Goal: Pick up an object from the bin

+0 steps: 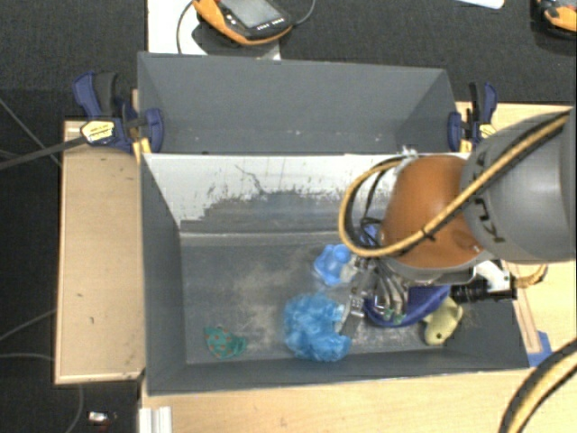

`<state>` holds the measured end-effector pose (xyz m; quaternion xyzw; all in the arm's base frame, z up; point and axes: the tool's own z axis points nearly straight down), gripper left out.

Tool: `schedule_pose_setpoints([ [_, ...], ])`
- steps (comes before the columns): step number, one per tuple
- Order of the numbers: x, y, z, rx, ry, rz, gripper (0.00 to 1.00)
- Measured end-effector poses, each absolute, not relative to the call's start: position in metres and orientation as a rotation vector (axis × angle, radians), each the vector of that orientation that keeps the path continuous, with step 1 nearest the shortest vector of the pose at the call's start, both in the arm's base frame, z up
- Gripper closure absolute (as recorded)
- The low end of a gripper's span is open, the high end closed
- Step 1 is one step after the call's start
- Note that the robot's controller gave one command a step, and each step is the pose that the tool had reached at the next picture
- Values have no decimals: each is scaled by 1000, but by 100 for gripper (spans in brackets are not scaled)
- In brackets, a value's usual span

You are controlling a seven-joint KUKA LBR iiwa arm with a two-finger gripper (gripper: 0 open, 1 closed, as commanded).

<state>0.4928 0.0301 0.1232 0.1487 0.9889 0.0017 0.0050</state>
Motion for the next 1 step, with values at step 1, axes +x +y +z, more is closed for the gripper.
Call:
schedule_pose_setpoints([
  [1,495,1,126,448,3099,7,0],
])
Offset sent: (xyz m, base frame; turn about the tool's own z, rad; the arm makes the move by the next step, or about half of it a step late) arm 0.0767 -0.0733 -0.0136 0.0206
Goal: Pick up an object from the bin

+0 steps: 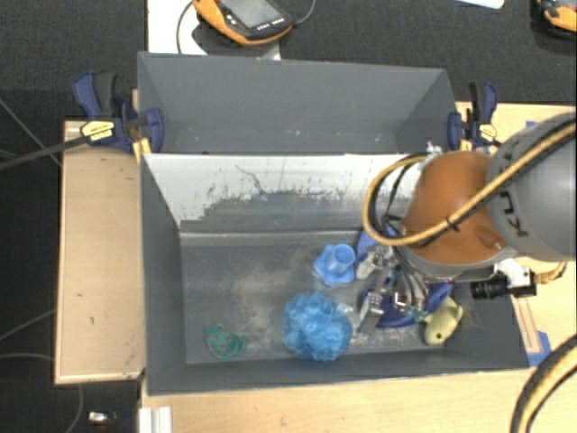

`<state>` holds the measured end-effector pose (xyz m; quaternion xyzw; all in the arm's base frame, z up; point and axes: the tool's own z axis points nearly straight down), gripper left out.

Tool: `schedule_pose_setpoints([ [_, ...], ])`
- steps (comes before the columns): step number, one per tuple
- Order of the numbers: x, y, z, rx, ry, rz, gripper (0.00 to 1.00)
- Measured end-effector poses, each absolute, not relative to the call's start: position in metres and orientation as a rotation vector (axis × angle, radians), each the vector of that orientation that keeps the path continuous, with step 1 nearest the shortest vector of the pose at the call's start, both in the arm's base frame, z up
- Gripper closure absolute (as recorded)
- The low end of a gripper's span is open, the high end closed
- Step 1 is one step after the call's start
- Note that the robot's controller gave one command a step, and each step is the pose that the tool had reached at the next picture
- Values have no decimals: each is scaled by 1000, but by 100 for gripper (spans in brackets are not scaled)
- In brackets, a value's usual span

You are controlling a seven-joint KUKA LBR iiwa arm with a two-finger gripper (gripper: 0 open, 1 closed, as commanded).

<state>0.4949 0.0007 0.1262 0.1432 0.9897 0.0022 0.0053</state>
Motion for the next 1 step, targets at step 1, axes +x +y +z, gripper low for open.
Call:
schedule_pose_setpoints([
  [1,556,-34,117,487,3092,8,0],
])
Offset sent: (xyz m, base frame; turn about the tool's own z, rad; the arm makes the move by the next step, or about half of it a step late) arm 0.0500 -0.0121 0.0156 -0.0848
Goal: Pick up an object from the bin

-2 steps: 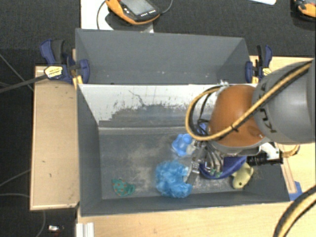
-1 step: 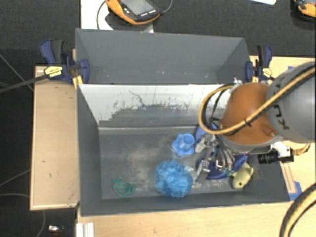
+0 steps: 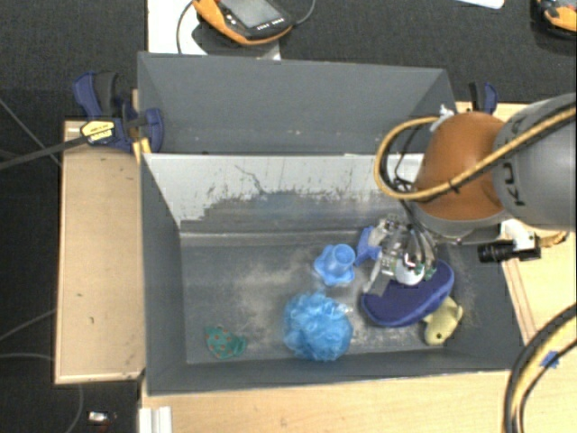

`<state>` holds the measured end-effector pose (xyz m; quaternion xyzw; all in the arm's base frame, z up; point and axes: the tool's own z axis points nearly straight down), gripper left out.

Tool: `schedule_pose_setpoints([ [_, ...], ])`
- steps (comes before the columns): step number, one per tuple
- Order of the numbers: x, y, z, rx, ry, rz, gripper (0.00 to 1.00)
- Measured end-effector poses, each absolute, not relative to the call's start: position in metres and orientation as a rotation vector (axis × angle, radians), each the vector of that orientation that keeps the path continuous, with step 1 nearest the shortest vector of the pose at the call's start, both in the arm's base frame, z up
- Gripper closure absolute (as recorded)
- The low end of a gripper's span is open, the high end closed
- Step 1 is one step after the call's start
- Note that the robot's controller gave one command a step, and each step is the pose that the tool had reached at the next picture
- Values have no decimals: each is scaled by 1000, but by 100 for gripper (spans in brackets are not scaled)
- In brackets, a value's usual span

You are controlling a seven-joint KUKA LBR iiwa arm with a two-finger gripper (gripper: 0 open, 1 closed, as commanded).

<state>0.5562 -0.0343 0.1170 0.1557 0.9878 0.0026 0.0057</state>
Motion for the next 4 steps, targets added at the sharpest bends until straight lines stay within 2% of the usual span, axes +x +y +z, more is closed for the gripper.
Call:
schedule_pose_setpoints([
  [1,574,-31,126,417,3100,7,0],
  [2,580,-62,95,684,3051,10,0],
  [3,543,-26,73,823,3015,13,0],
  [4,546,-18,72,878,2999,13,0],
])
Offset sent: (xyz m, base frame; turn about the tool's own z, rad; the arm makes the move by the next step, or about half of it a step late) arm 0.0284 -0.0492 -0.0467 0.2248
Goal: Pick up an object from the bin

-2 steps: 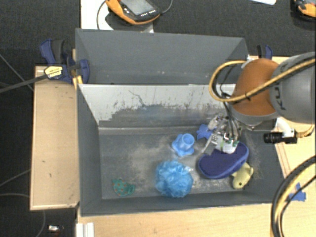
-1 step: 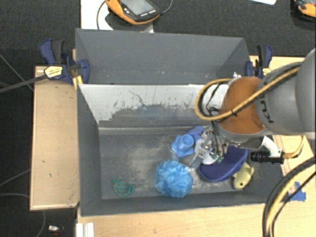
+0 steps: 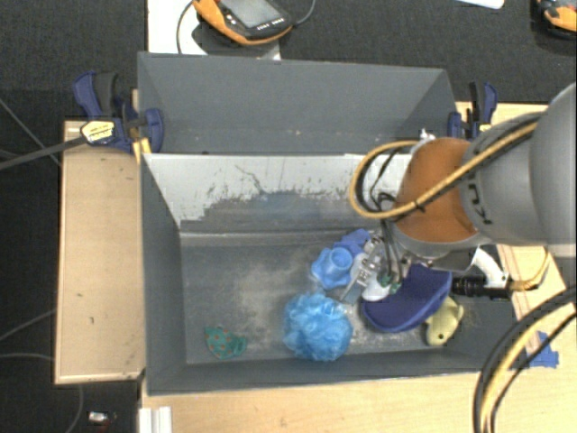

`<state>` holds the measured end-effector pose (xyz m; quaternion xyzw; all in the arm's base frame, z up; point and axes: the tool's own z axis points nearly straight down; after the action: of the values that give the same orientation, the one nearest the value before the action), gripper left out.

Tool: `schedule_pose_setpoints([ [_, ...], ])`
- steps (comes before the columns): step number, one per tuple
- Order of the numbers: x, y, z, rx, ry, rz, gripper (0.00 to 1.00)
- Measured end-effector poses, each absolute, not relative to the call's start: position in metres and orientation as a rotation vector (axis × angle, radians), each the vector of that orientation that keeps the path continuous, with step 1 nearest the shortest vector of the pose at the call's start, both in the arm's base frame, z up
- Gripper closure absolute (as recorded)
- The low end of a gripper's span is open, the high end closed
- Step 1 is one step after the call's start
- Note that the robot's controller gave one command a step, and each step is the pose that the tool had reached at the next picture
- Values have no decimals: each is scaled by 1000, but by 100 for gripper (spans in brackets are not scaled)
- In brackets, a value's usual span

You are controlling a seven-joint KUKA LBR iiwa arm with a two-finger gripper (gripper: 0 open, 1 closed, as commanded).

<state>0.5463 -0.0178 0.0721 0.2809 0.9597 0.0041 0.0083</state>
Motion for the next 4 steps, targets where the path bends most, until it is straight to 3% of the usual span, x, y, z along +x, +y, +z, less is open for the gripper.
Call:
schedule_pose_setpoints([
  [1,526,-30,96,889,3000,13,0],
  [2,525,-61,83,902,2992,16,0],
  [3,525,-70,103,981,2967,17,0],
  [4,523,-89,82,1160,2912,24,0],
])
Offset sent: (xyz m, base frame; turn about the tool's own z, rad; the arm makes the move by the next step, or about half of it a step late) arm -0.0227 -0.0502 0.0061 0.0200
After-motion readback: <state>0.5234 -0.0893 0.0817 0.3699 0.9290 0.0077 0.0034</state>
